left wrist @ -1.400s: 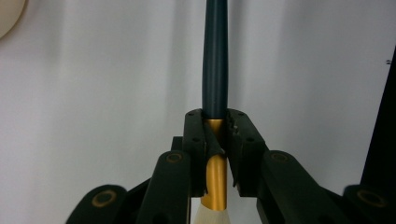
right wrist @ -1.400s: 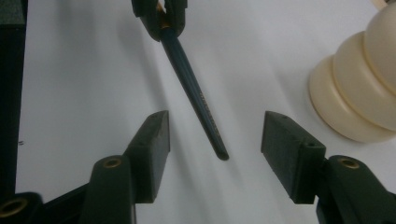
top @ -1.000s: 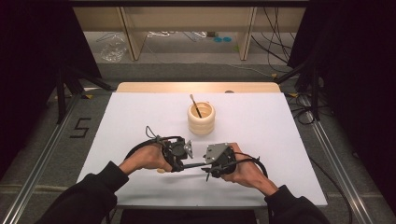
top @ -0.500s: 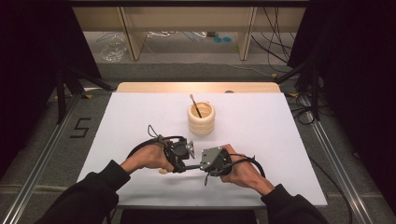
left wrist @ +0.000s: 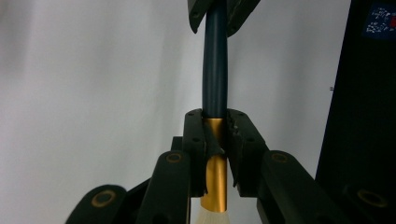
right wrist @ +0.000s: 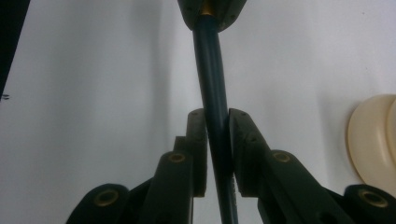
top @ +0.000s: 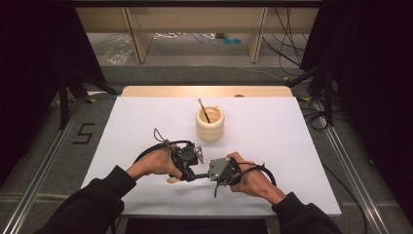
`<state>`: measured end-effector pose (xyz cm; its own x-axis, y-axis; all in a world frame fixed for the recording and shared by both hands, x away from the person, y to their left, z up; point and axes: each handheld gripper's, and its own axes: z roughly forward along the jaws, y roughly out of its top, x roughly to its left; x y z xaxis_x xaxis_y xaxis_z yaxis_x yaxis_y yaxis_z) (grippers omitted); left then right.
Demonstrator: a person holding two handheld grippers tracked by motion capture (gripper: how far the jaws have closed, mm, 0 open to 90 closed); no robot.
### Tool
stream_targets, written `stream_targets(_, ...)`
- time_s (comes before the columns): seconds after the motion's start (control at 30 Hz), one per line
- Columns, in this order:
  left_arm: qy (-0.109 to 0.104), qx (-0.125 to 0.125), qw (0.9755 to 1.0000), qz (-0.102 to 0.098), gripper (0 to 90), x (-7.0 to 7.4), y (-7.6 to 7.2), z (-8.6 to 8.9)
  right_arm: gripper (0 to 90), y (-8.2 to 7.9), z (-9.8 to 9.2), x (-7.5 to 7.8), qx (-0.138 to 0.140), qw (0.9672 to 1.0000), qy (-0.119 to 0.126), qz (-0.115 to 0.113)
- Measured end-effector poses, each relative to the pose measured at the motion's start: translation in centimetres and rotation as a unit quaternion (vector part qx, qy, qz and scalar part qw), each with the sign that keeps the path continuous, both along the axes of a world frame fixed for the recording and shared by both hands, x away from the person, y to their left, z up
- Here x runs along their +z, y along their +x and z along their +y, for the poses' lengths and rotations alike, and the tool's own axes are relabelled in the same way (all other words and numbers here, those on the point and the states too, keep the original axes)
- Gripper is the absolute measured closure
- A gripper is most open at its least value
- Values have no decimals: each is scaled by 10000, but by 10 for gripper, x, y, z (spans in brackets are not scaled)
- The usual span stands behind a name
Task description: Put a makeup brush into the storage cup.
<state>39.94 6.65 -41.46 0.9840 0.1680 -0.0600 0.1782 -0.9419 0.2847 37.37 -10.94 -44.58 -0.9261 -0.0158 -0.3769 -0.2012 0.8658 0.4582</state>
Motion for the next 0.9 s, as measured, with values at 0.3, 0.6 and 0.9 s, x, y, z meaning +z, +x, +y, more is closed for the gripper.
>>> stream_targets(0.3,-162,107,9996,194,785,1,4,1,795,-1,1,0,143,9998,38,-151)
stream_targets(0.6,-328,344,9983,349,785,-2,4,-2,793,-4,3,-1,239,9994,56,-242)
stream_targets(0.9,-358,363,9979,395,785,-2,6,-4,795,-5,5,-2,300,9991,29,-307)
